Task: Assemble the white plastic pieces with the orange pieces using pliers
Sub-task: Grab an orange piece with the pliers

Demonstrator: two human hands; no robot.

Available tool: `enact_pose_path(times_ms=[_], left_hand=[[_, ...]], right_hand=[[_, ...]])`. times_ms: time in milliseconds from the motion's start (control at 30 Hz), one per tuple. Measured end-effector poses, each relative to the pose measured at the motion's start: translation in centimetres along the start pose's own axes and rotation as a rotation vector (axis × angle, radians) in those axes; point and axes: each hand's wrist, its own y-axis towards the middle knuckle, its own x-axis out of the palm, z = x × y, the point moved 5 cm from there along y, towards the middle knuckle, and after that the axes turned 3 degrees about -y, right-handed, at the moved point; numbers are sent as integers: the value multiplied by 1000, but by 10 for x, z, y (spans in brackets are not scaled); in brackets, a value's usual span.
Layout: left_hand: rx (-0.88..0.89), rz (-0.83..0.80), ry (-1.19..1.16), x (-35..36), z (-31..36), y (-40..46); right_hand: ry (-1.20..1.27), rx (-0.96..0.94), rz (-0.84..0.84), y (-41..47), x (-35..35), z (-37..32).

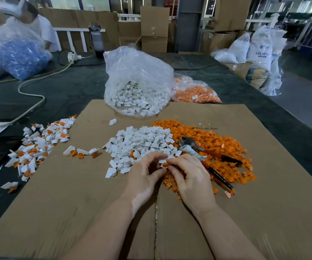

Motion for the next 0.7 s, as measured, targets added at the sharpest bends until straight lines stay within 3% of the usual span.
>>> enact_pose_path(times_ms=[200,333,500,600,700], left_hand=[[-4,-46,71,5,-1,0],[58,8,93,4,3,-2],[165,287,129,-27,12,-3],[23,526,117,-77,2,7],[-217,676,351,-125,-20,15]], right_hand=[[-4,-17,-36,0,2,0],[-39,-43,29,1,-1,-3],[-26,6,107,-1,-5,2],[-45,-3,111,-2,-3,1],[-76,-23,129,-1,-2,0]])
